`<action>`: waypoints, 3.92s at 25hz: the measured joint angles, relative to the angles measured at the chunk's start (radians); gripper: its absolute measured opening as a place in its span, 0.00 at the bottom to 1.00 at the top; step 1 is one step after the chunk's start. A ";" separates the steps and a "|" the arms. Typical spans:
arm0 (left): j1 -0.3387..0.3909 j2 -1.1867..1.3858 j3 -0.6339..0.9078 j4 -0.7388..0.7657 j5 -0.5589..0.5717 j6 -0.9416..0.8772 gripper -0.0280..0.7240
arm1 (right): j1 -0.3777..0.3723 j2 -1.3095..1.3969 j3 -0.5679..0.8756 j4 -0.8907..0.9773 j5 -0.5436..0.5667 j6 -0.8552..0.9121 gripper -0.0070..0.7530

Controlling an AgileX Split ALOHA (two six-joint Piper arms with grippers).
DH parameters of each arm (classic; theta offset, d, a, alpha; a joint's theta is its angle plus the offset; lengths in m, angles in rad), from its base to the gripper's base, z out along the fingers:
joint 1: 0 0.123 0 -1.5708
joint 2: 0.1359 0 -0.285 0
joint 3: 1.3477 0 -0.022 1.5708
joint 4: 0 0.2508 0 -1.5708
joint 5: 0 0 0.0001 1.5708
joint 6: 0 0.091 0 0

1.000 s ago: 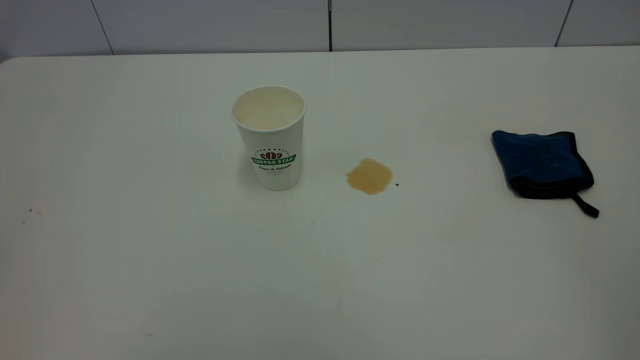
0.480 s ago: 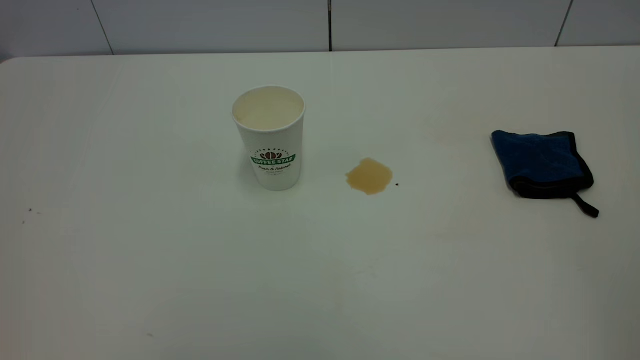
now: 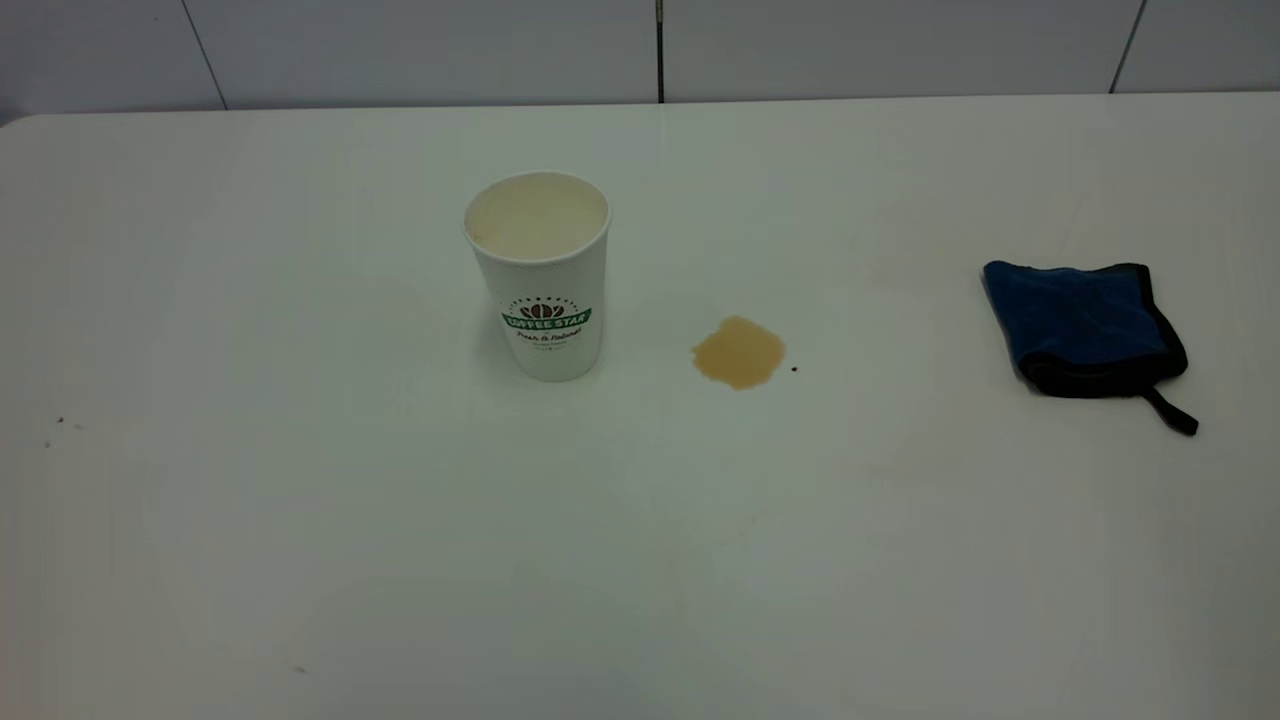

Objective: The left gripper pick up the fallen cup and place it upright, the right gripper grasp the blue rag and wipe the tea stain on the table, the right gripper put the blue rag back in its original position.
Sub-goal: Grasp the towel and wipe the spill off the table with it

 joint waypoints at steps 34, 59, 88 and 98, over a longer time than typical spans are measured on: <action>0.000 0.000 0.000 0.000 0.001 0.001 0.82 | 0.000 1.203 -0.145 0.147 -0.718 -0.262 0.81; 0.000 0.000 0.000 0.000 0.001 -0.001 0.82 | -0.088 2.309 -0.831 0.171 -0.918 -0.308 0.79; 0.000 0.000 0.000 0.000 0.001 0.001 0.82 | 0.084 2.451 -0.919 0.227 -0.975 -0.362 0.08; 0.000 0.000 0.000 0.000 0.001 0.001 0.82 | 0.208 2.558 -1.192 0.227 -0.924 -0.364 0.08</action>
